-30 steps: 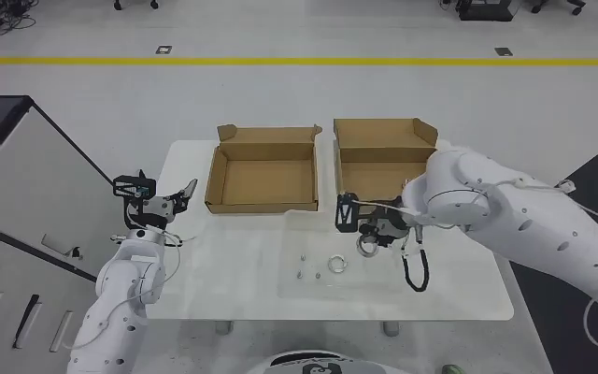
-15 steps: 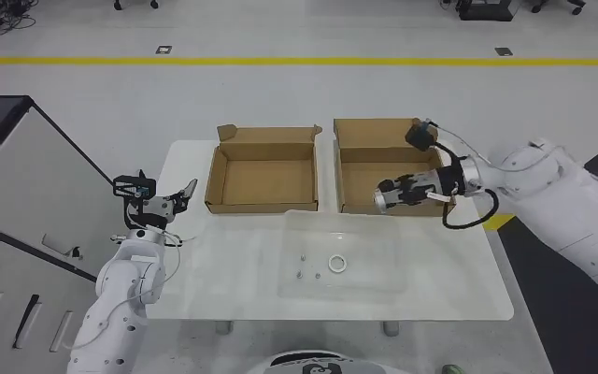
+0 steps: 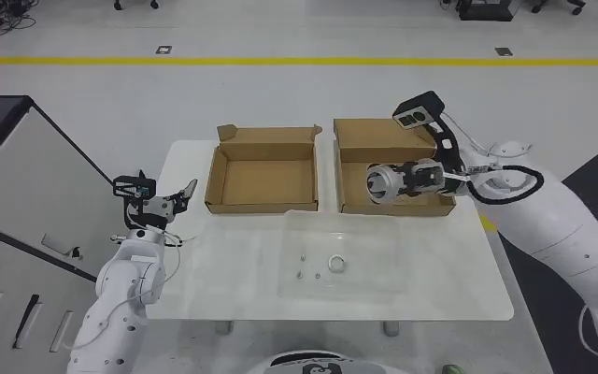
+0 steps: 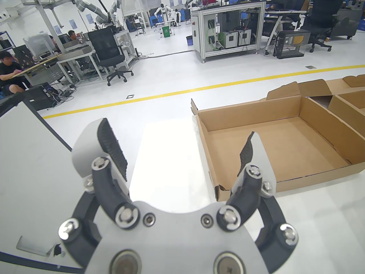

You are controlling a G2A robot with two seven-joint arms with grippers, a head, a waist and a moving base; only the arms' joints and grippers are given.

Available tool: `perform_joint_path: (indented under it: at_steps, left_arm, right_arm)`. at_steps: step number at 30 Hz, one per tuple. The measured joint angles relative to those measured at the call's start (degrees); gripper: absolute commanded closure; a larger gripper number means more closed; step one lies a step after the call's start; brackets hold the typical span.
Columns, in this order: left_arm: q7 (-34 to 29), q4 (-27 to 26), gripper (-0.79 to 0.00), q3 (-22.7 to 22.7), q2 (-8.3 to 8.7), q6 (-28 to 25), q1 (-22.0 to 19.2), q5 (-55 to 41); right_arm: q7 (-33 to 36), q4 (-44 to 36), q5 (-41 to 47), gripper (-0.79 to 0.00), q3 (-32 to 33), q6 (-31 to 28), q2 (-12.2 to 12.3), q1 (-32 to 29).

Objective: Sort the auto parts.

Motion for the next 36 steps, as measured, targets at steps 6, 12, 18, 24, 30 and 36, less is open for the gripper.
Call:
perform_joint_path:
  at_steps: [6, 12, 18, 24, 30, 36]
  left_arm:
    - [0.00, 0.00, -0.785, 0.00, 0.00, 0.00, 0.00, 0.00]
    - [0.00, 0.00, -0.785, 0.00, 0.00, 0.00, 0.00, 0.00]
    - [0.00, 0.00, -0.785, 0.00, 0.00, 0.00, 0.00, 0.00]
    - [0.00, 0.00, -0.785, 0.00, 0.00, 0.00, 0.00, 0.00]
    - [0.00, 0.00, -0.785, 0.00, 0.00, 0.00, 0.00, 0.00]
    - [0.00, 0.00, -0.785, 0.00, 0.00, 0.00, 0.00, 0.00]
  right_arm:
    - [4.46, -3.59, 11.41, 0.000, 5.05, 4.46, -3.59, -2.43]
    - [7.60, -4.04, 16.18, 0.000, 9.02, 7.59, -6.26, -4.37]
    - [7.52, -4.04, 16.09, 0.000, 8.92, 7.52, -6.19, -4.33]
    - [4.75, -6.24, 17.23, 0.000, 9.51, 9.77, -6.66, -5.48]
    - [2.34, -8.85, 25.92, 0.000, 9.18, 15.93, -8.81, -4.67]
    - [1.07, -9.10, 30.67, 0.000, 8.08, 19.66, -11.03, -3.21]
